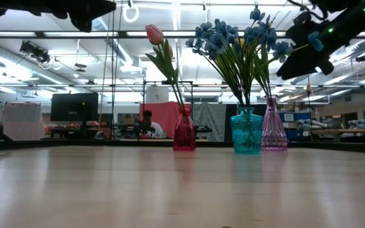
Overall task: Sort flowers into vase by color
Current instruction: Return to Home Position
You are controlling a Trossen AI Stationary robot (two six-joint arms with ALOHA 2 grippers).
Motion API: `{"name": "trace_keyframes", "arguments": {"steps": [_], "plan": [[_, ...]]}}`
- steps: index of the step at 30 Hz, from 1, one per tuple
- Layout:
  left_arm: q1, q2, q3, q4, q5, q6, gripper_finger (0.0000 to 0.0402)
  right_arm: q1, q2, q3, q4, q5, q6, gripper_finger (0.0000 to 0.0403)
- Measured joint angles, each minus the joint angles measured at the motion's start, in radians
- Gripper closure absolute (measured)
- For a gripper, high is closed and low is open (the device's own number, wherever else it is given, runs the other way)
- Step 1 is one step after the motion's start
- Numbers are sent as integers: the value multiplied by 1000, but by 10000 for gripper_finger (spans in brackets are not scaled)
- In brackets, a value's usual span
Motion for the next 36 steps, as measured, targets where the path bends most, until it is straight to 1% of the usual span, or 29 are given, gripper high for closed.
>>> {"name": "trace_keyframes", "arguments": {"steps": [3,7,10,14,17,20,26,27,30,32,36], "plan": [[0,-75,-17,-28,0,-19,213,0,-78,1,-32,-22,1,253],[1,-194,-98,-21,-22,-41,213,0,-197,0,-75,-40,-4,253],[1,-284,-153,-19,-27,-58,213,0,-294,-20,-61,-48,-12,253],[1,-366,-197,-16,-28,-74,213,0,-400,-53,-57,-54,-22,253],[1,-422,-220,-24,-61,-65,213,0,-474,-95,-19,-58,-22,253],[1,-478,-241,-34,-95,-43,213,0,-540,-151,16,-86,-14,253],[1,-597,-288,-54,-107,-6,213,0,-660,-265,54,-93,9,253],[1,-615,-296,-62,-116,-3,213,0,-677,-281,70,-97,9,253],[1,-673,-315,-90,-157,3,213,0,-671,-301,124,-91,8,253],[1,-706,-317,-110,-179,9,213,0,-670,-314,216,-82,-2,253],[1,-706,-318,-100,-186,27,213,1,-674,-337,293,-114,-75,253]]}}
